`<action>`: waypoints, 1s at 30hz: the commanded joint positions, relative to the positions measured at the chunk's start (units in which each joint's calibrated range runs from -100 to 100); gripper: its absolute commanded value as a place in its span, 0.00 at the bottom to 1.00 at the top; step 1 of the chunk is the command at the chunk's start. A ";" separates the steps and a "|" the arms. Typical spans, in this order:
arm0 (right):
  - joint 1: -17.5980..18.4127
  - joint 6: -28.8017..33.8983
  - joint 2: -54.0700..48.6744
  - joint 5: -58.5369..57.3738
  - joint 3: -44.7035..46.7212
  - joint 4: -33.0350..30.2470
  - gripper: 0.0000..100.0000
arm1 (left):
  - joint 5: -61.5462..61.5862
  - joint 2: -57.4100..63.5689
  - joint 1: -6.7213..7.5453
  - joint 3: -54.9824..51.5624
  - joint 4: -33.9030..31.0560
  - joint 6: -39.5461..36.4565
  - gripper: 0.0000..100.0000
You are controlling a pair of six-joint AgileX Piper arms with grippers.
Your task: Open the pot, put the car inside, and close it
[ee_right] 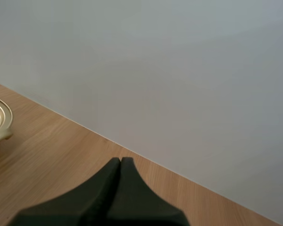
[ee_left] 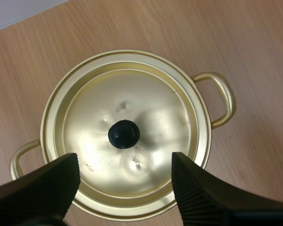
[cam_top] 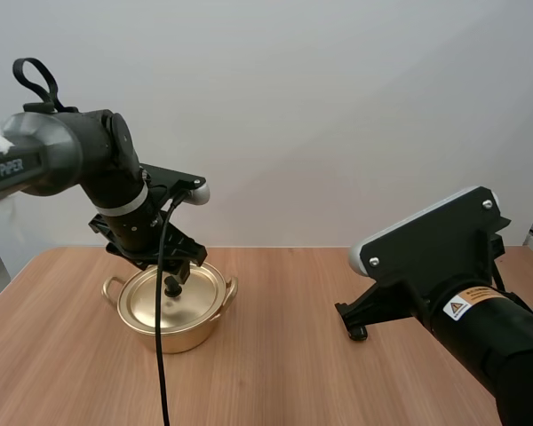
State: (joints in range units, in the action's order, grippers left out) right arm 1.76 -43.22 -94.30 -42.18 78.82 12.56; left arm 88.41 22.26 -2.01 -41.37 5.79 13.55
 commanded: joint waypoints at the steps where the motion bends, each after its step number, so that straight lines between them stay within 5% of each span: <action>1: -0.05 -0.01 0.05 -0.04 -0.01 -0.01 0.00 | -0.30 -1.89 0.01 -0.06 -0.11 0.13 0.92; 30: -0.05 -0.01 0.05 -0.02 -0.01 0.11 0.00 | -7.69 -9.47 0.01 -0.04 0.05 1.91 0.89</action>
State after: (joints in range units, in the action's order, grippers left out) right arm 1.76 -43.22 -94.30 -42.18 78.82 12.70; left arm 81.17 12.81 -2.01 -41.37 5.72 15.40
